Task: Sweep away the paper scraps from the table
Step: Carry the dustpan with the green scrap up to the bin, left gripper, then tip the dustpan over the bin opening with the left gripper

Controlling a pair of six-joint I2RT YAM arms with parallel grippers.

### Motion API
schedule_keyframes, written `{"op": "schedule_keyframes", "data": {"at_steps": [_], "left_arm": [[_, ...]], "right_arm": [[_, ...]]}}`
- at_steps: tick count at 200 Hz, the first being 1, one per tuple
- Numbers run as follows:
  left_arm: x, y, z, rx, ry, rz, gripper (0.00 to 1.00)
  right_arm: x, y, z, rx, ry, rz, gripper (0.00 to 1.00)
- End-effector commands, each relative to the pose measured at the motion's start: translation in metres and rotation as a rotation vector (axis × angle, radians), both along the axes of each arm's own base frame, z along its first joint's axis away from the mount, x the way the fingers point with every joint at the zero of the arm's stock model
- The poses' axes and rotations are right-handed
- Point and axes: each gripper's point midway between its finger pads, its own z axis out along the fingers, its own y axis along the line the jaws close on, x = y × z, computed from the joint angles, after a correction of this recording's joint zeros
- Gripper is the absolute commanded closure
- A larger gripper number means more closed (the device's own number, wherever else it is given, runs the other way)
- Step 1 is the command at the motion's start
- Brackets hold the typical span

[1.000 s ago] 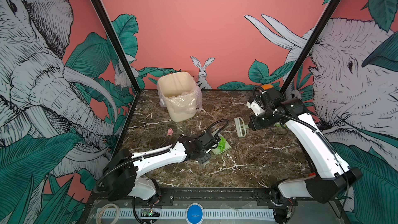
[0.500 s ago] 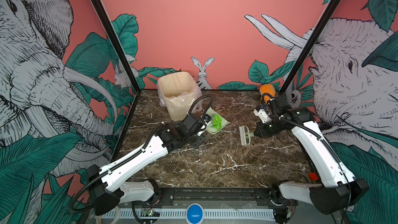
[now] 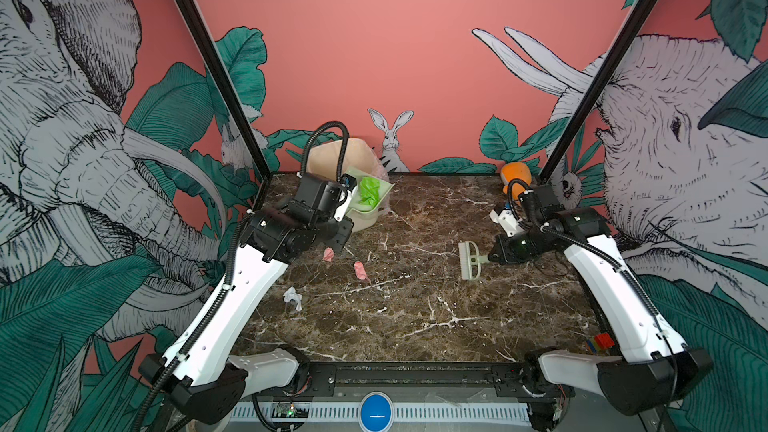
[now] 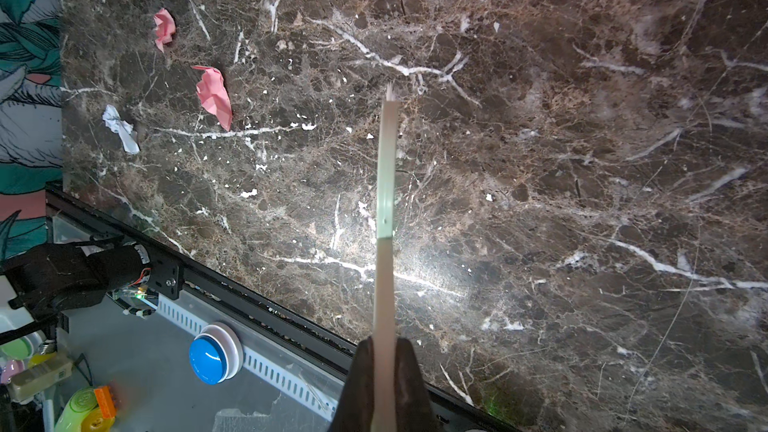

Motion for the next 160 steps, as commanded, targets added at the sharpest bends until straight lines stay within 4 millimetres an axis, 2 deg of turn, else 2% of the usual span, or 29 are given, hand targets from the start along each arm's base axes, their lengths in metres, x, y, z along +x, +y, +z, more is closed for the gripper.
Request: {"op": "schedule_keyframes", "data": {"at_steps": [1, 66, 100, 160], "left_arm": [[0.003, 0.019, 0.006, -0.004, 0.018, 0.035, 0.94], [0.040, 0.070, 0.022, 0.017, -0.022, 0.165, 0.94], [0.060, 0.092, 0.021, 0.064, -0.025, 0.207, 0.94], [0.100, 0.107, 0.021, 0.195, -0.012, 0.184, 0.94]], "right_arm": [[-0.004, 0.001, 0.004, 0.024, -0.017, 0.010, 1.00], [-0.011, -0.001, 0.002, 0.024, -0.013, 0.011, 1.00], [-0.013, -0.003, 0.002, 0.025, -0.009, 0.010, 1.00], [-0.015, -0.005, 0.002, 0.025, -0.004, 0.007, 1.00]]}}
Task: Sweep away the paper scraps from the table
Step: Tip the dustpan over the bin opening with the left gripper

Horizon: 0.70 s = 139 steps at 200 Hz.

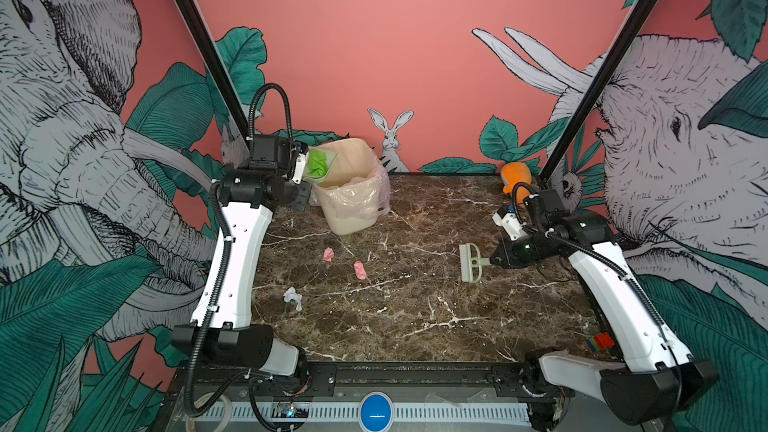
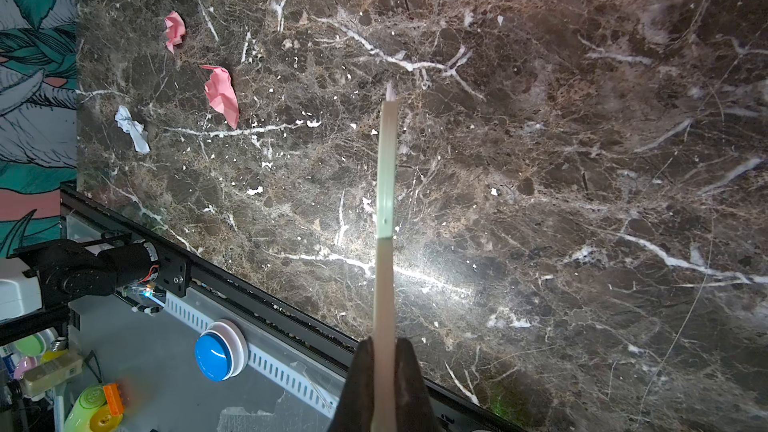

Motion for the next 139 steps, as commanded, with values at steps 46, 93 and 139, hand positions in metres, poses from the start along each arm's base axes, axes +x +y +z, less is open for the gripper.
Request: {"op": "schedule_keyframes", "data": {"at_steps": [46, 93, 139], "left_arm": [[0.023, 0.015, 0.005, 0.211, 0.005, -0.056, 0.94], [0.033, 0.008, -0.001, 0.422, 0.028, -0.124, 0.94], [0.050, 0.009, -0.004, 0.633, 0.056, -0.141, 0.95]], "right_arm": [[-0.007, 0.000, 0.000, 0.011, 0.011, 0.014, 1.00], [-0.004, 0.002, 0.001, 0.017, 0.014, 0.020, 1.00], [-0.005, 0.002, 0.002, 0.016, 0.017, 0.025, 1.00]]}}
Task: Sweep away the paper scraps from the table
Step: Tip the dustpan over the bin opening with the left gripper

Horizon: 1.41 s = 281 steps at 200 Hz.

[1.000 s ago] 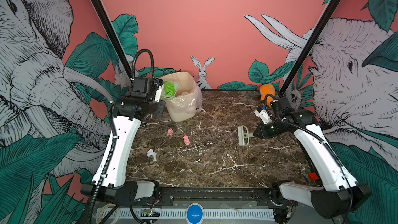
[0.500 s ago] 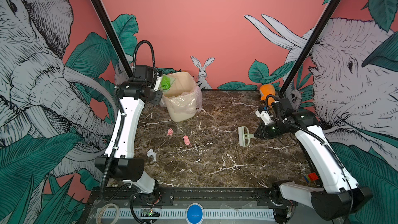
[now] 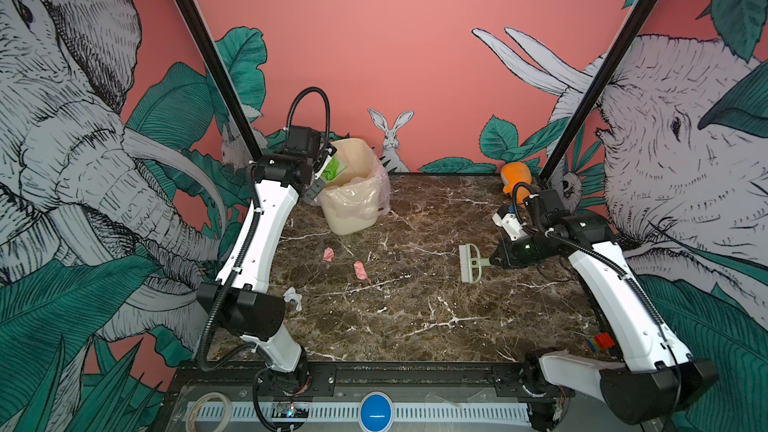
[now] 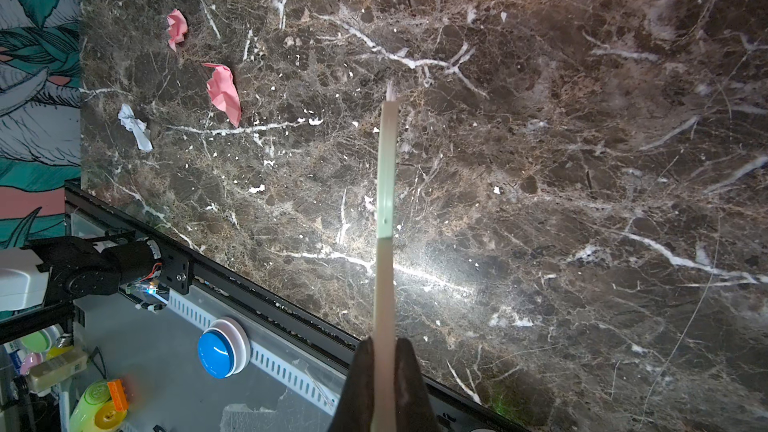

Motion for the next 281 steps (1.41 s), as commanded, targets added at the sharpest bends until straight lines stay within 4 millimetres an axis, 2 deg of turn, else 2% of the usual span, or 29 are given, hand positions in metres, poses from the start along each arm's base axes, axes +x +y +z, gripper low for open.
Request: {"op": "schedule_keyframes", "data": {"at_steps": [1, 81, 127, 228, 281], "left_arm": [[0.009, 0.010, 0.016, 0.165, -0.033, -0.003, 0.95], [0.040, -0.007, 0.038, 0.571, -0.134, -0.114, 0.98], [0.044, -0.004, 0.044, 0.674, -0.144, -0.127, 0.98], [0.043, 0.000, 0.045, 0.735, -0.148, -0.131, 0.98], [0.042, 0.002, 0.052, 0.734, -0.168, -0.113, 0.98]], "right_arm": [[-0.004, 0.002, 0.002, 0.011, 0.010, 0.021, 1.00], [-0.004, 0.002, 0.001, 0.012, 0.014, 0.027, 1.00], [-0.004, 0.002, 0.002, 0.014, 0.012, 0.027, 1.00], [-0.002, 0.003, 0.005, 0.016, 0.006, 0.033, 1.00], [-0.001, 0.004, 0.007, 0.023, 0.003, 0.036, 1.00]]}}
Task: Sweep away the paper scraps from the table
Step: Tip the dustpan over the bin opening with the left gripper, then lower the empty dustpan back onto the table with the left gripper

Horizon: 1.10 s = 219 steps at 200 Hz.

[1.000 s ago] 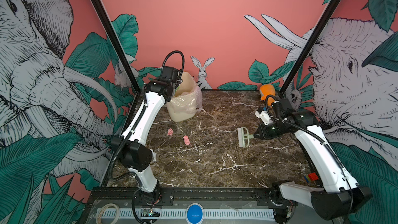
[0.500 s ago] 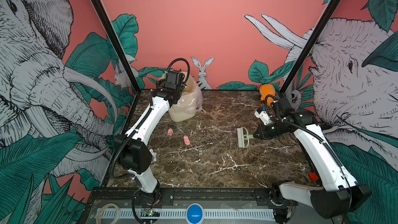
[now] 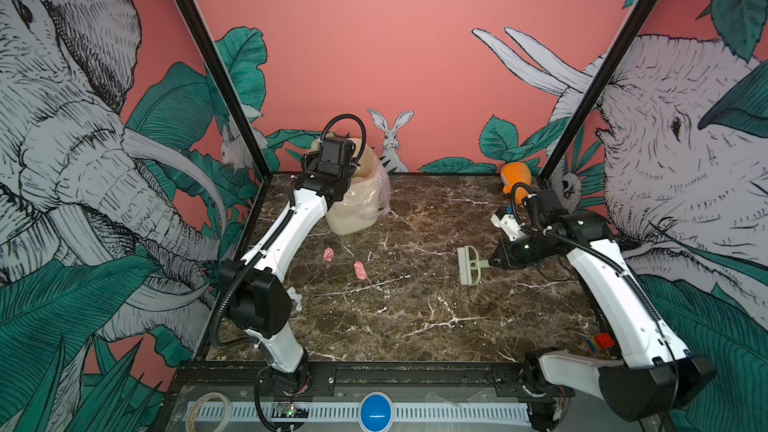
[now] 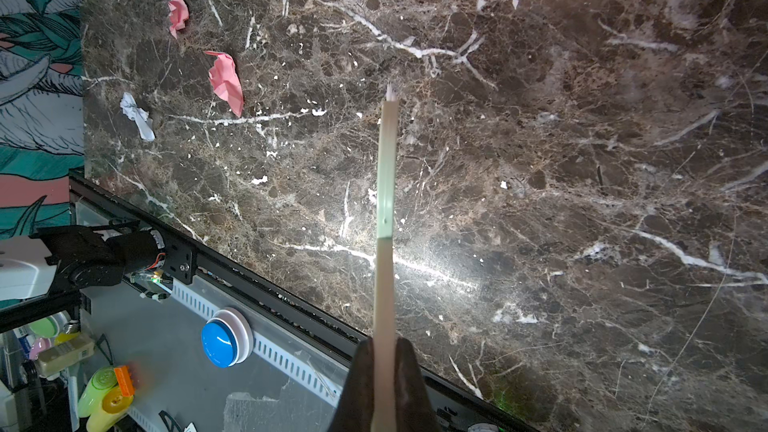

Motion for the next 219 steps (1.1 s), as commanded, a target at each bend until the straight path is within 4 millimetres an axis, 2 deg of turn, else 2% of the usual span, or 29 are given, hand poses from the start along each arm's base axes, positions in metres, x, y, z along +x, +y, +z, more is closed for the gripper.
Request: {"op": "schedule_keyframes", "data": {"at_steps": [1, 59, 81, 102, 124, 142, 148, 161, 190, 205, 209, 214, 219], "left_arm": [[-0.014, 0.008, 0.032, -0.015, -0.085, 0.018, 0.98], [-0.026, 0.013, 0.041, -0.126, -0.153, 0.051, 0.99], [-0.040, 0.010, 0.047, -0.267, -0.194, 0.058, 0.99], [-0.059, 0.002, 0.049, -0.462, -0.212, 0.022, 0.98], [-0.082, -0.010, 0.044, -0.644, -0.191, -0.035, 0.97], [-0.100, -0.021, 0.034, -0.759, -0.145, -0.053, 0.97], [-0.106, -0.024, 0.029, -0.797, -0.126, -0.050, 0.97], [-0.120, -0.034, 0.019, -0.873, -0.080, -0.049, 0.97], [-0.152, -0.042, -0.001, -1.021, -0.022, -0.038, 0.96], [-0.168, -0.046, -0.011, -1.077, 0.016, -0.039, 0.96], [-0.171, -0.046, -0.016, -1.085, 0.029, -0.036, 0.96], [-0.176, -0.046, -0.020, -1.093, 0.041, -0.031, 0.95], [-0.180, -0.046, -0.024, -1.099, 0.051, -0.026, 0.95]], "right_arm": [[0.001, 0.002, 0.010, 0.017, -0.019, 0.016, 1.00], [0.003, 0.009, 0.010, 0.047, -0.017, 0.030, 1.00], [0.003, 0.017, 0.010, 0.062, -0.019, 0.044, 1.00], [0.002, 0.037, 0.006, 0.092, -0.021, 0.075, 1.00], [0.002, 0.070, -0.002, 0.125, -0.021, 0.123, 1.00], [0.006, 0.104, -0.003, 0.171, -0.032, 0.166, 1.00], [0.004, 0.113, -0.016, 0.175, -0.003, 0.174, 1.00], [0.010, 0.139, -0.019, 0.220, -0.011, 0.192, 1.00], [0.019, 0.196, -0.021, 0.321, -0.022, 0.238, 1.00], [0.020, 0.223, -0.030, 0.356, -0.003, 0.266, 1.00], [0.024, 0.233, -0.021, 0.382, -0.022, 0.274, 1.00], [0.025, 0.240, -0.020, 0.397, -0.023, 0.278, 1.00], [0.027, 0.250, -0.028, 0.401, -0.004, 0.281, 1.00]]}}
